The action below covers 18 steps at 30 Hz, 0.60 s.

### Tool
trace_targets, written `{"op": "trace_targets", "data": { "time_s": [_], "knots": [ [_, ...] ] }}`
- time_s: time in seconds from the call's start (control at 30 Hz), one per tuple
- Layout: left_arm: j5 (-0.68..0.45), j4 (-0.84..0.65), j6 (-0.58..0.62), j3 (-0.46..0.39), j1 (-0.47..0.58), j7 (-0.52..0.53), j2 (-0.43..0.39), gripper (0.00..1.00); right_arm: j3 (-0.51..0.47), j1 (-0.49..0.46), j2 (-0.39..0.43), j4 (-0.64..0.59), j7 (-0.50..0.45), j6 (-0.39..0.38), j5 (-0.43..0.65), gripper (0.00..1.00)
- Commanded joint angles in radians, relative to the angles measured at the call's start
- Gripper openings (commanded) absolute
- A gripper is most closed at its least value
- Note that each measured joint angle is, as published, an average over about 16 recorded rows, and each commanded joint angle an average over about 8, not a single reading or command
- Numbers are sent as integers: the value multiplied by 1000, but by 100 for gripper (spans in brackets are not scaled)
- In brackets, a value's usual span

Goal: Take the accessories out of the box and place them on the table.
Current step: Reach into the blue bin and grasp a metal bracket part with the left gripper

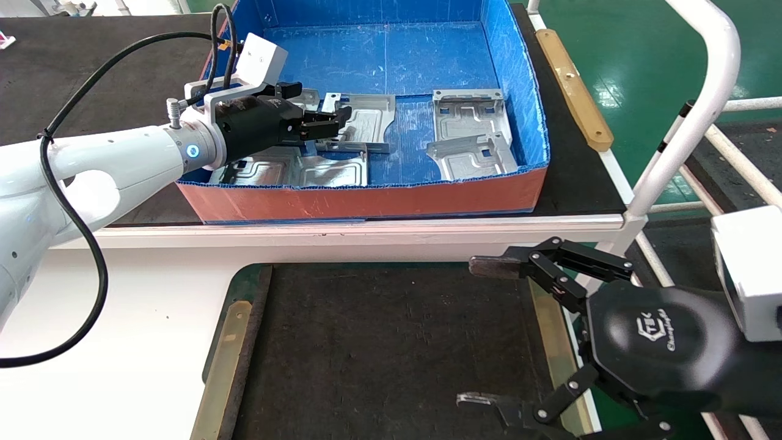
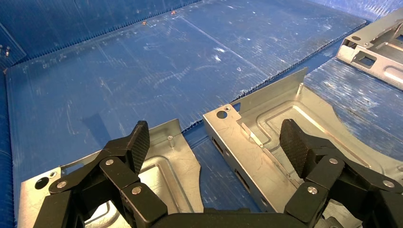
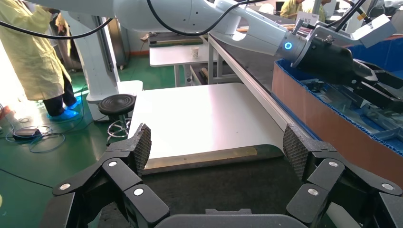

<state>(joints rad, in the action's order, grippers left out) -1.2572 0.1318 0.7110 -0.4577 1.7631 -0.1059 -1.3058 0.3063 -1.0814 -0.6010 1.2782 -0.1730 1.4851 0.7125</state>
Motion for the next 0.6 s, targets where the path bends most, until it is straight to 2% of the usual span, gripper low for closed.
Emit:
{"op": "trace_targets", "data": {
  "time_s": [0.03, 0.07, 0.1, 0.6],
  "knots": [
    [0, 2, 0, 0, 0, -1, 1, 0, 0, 0, 0, 0, 0, 0, 0, 19],
    [0, 3, 1, 0, 0, -1, 1, 0, 0, 0, 0, 0, 0, 0, 0, 6],
    [0, 4, 1, 0, -1, -1, 2, 0, 0, 0, 0, 0, 0, 0, 0, 0],
    [0, 15, 5, 0, -4, -4, 6, 0, 0, 0, 0, 0, 0, 0, 0, 0]
  ]
}}
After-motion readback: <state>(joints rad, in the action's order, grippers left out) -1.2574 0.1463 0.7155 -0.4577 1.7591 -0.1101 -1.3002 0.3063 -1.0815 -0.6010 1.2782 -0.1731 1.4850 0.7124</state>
